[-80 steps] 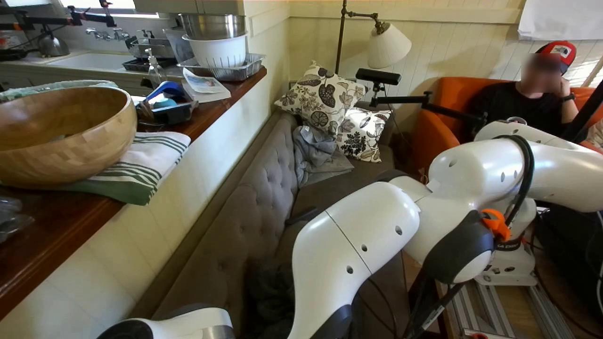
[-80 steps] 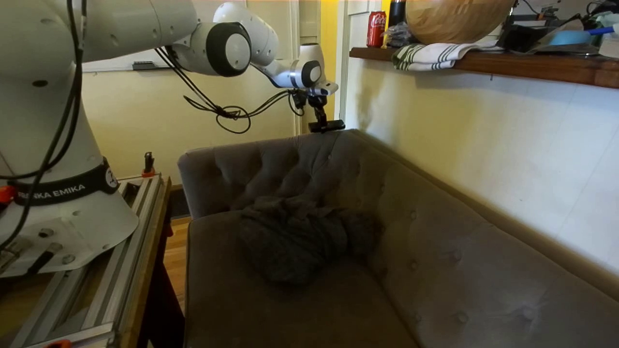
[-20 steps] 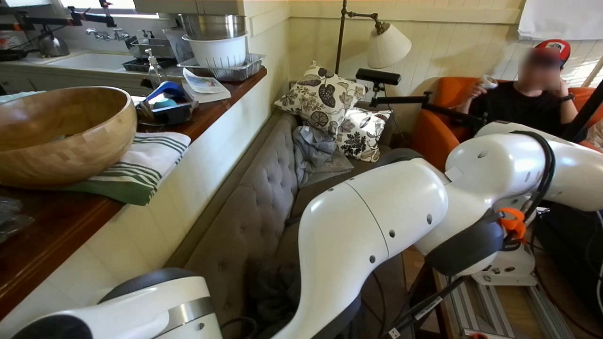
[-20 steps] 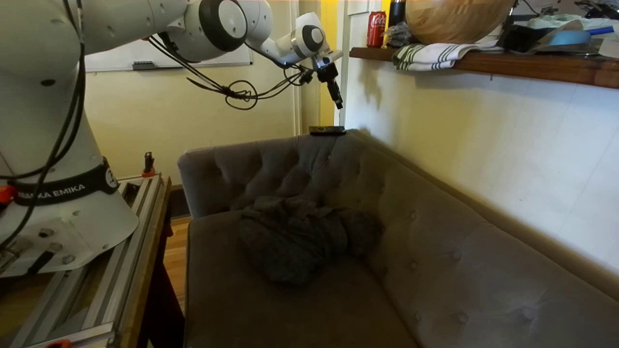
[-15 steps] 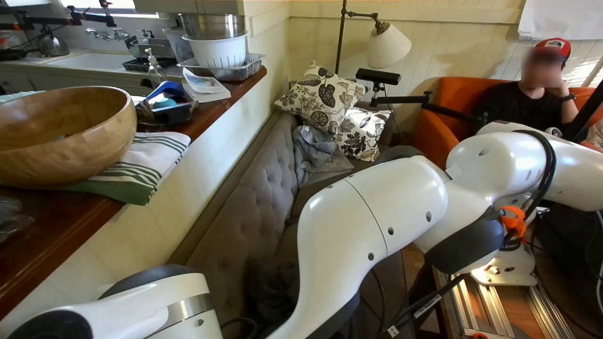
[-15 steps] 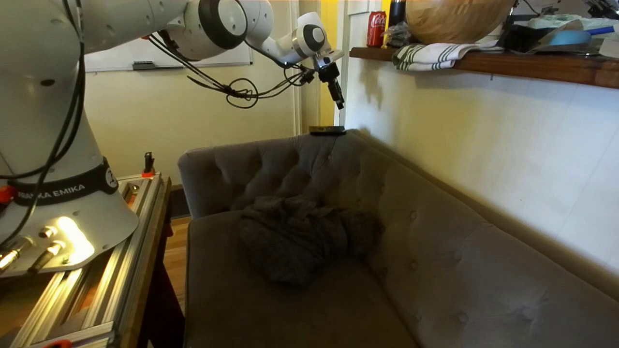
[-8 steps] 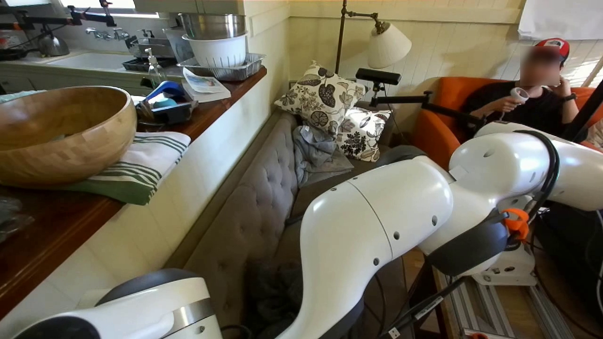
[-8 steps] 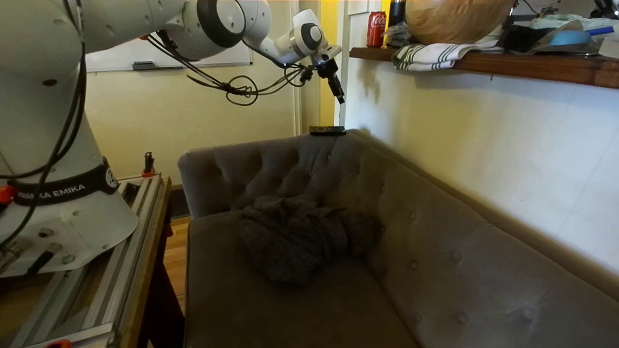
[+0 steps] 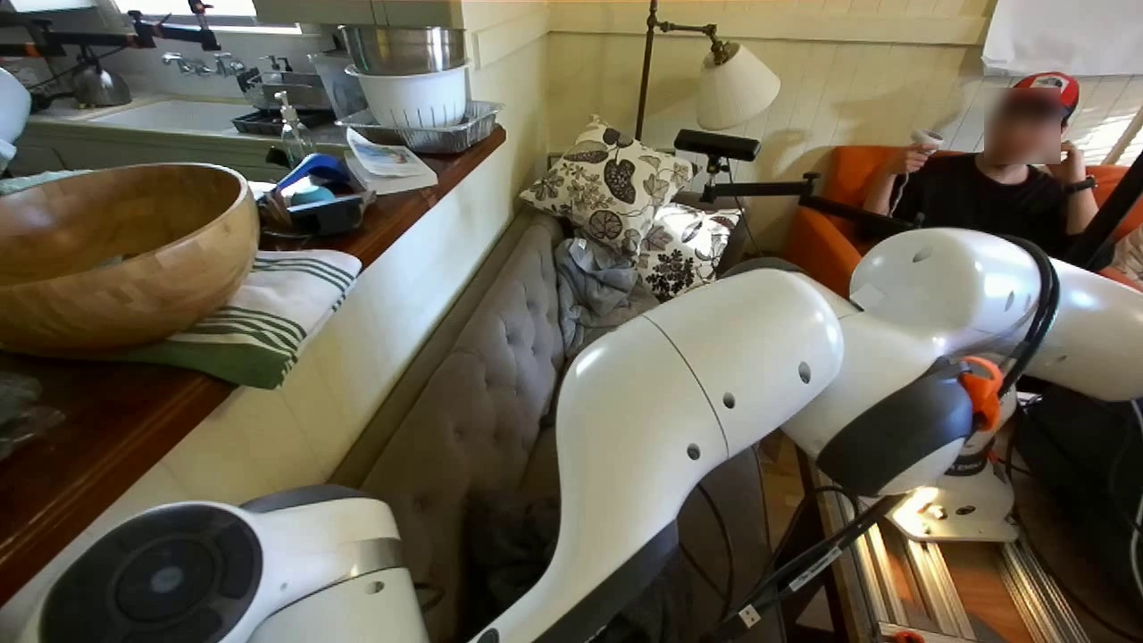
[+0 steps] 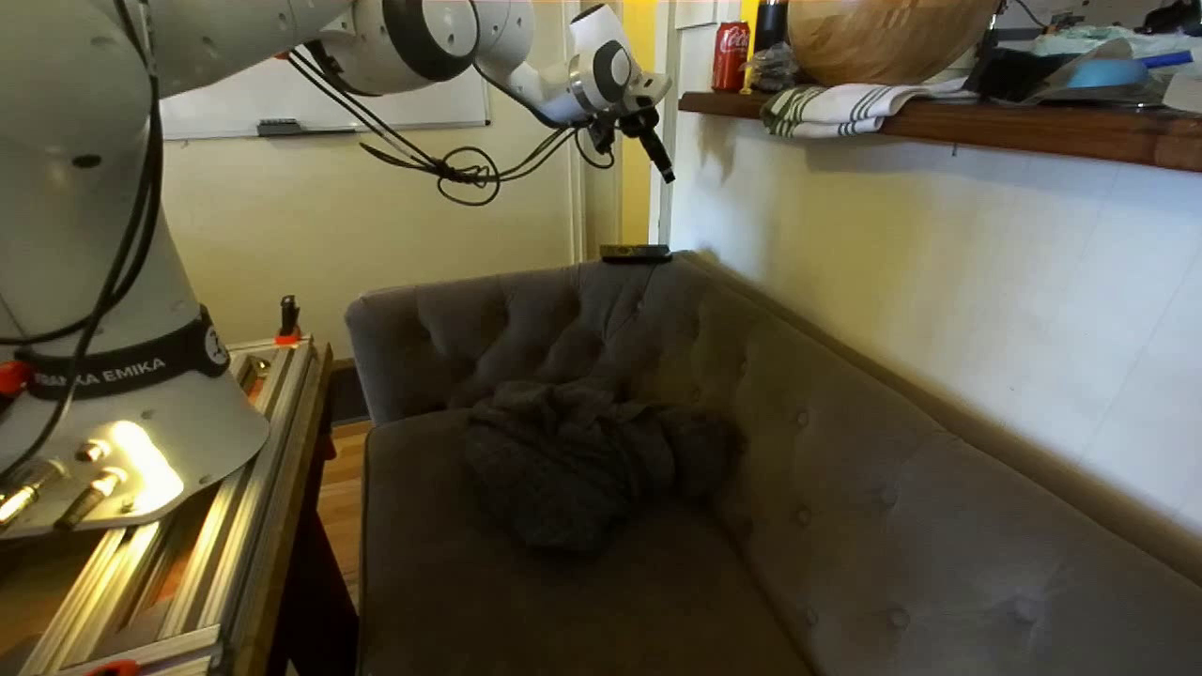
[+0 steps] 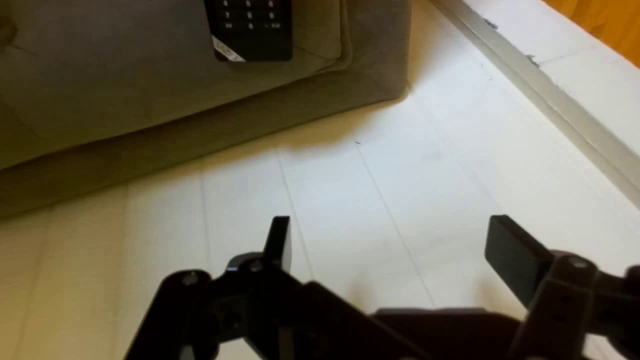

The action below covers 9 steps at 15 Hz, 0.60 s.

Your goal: Remove the remote control from the backrest of the sofa.

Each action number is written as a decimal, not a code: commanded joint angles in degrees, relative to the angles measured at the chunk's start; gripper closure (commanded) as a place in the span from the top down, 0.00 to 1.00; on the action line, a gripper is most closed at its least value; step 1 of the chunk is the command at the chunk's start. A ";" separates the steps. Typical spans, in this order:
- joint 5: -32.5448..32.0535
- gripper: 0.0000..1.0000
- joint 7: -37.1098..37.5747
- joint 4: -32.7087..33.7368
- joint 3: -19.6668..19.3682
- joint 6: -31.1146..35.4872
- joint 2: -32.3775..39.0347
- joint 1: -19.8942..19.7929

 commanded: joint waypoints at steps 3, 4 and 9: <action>-0.52 1.00 -0.88 -17.30 1.19 18.87 -9.25 -1.64; -0.26 1.00 0.47 -19.60 0.79 22.55 -10.26 -1.79; -0.03 1.00 -0.64 -17.18 0.79 24.11 -8.21 -2.61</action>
